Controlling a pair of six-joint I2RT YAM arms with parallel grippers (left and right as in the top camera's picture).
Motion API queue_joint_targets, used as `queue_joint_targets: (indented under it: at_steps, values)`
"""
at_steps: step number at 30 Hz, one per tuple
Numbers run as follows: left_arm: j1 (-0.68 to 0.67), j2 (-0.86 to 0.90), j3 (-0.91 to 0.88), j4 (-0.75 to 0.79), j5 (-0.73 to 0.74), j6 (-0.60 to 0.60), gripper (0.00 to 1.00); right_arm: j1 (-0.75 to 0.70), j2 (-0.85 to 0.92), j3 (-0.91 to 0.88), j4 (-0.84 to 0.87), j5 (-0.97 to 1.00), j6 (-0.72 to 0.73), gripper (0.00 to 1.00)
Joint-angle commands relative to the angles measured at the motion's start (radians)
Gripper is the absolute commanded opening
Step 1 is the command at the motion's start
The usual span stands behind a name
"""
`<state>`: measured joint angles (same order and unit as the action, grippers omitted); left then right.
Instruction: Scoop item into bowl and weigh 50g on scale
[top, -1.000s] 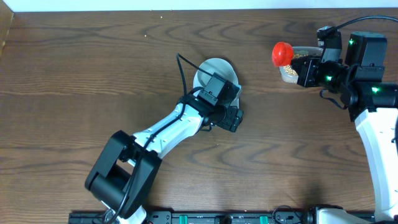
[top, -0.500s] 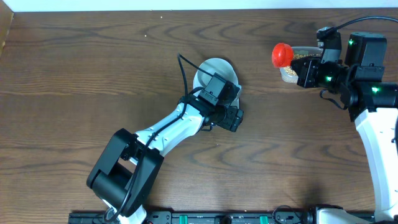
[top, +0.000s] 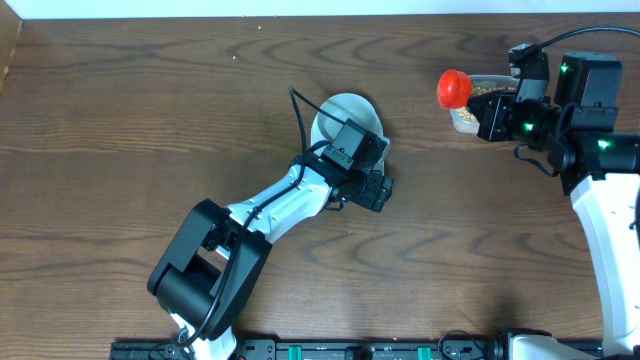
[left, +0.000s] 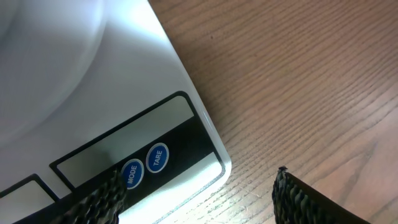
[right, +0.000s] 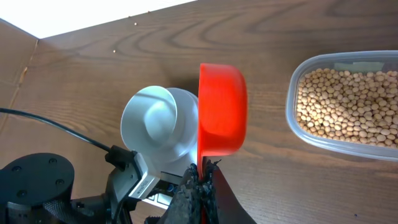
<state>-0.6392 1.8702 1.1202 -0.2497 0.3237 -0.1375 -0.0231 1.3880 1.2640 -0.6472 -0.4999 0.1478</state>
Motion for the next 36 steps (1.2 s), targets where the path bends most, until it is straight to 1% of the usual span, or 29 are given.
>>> queue_joint_targets:
  at_steps: [1, 18, 27, 36]
  values:
    - [-0.001, 0.019, -0.010, 0.001, -0.008, -0.010, 0.78, -0.004, -0.010, 0.015, -0.001, 0.004, -0.016, 0.01]
    - [-0.001, 0.019, -0.010, -0.020, -0.063, -0.010, 0.78, -0.004, -0.010, 0.015, -0.001, 0.004, -0.027, 0.01]
    - [-0.001, 0.019, -0.010, -0.029, -0.064, -0.010, 0.78, -0.004, -0.010, 0.015, -0.001, 0.004, -0.026, 0.01]
    - [-0.001, 0.019, -0.010, -0.029, -0.120, -0.009, 0.78, -0.004, -0.010, 0.015, -0.001, 0.003, -0.026, 0.01]
